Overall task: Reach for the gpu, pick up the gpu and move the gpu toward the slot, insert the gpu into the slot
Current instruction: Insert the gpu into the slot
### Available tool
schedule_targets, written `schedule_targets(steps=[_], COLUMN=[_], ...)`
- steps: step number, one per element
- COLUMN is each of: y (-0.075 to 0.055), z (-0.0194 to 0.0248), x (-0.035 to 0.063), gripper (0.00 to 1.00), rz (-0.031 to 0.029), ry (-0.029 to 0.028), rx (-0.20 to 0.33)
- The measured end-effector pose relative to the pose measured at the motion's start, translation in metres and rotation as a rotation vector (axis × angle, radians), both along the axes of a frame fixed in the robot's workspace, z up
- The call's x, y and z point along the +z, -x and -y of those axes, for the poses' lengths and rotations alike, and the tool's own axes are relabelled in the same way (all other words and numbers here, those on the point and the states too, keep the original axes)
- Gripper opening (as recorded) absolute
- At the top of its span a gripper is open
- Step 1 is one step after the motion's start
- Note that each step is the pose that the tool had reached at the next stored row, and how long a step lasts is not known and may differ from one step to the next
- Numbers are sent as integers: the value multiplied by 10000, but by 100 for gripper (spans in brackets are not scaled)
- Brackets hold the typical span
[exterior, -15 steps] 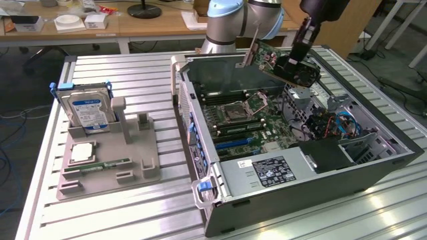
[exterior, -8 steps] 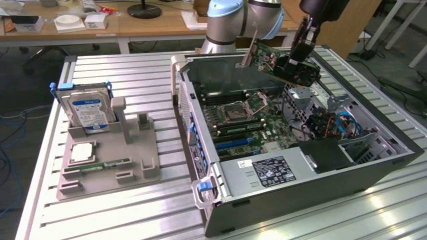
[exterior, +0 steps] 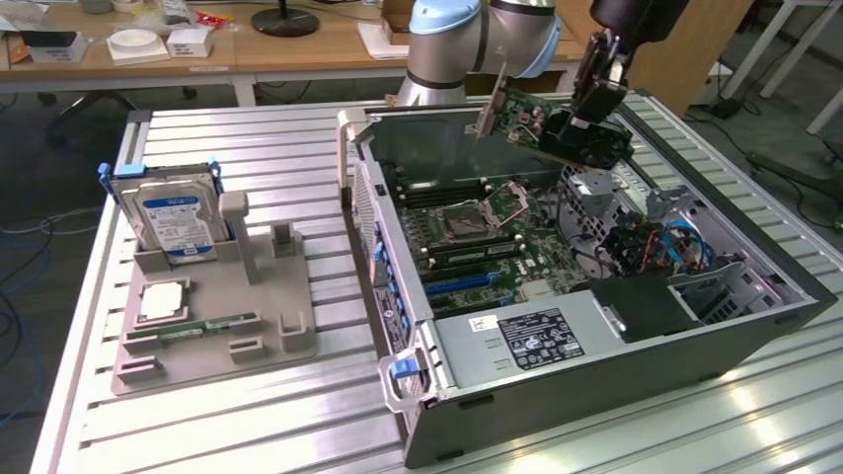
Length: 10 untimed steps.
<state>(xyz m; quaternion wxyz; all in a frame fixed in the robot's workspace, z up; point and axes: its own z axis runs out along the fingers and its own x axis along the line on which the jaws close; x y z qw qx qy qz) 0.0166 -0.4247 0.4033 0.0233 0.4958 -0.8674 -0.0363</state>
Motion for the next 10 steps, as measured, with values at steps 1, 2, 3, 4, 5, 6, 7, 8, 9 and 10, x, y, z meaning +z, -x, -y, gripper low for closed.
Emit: schedule_targets(steps=[1,2,3,4,5,6,7,8,9,10], y=[2,2,2,3,3,3,3,2,2,2], z=[0,0,0,-1,-1,0,0,0,0,0], x=[0,0,0,0,0,0,-2,-2,-2,-2], gripper=[27,27,27,27,27,27,27,27,27,27], rz=[0,0,0,0,0,1,12,19,29,42], ry=[-8,-15,-24,-38,-47,-51,-58,-59,-60,-63], rx=[108,215,337,436,540,646,923,1040,1150,1250])
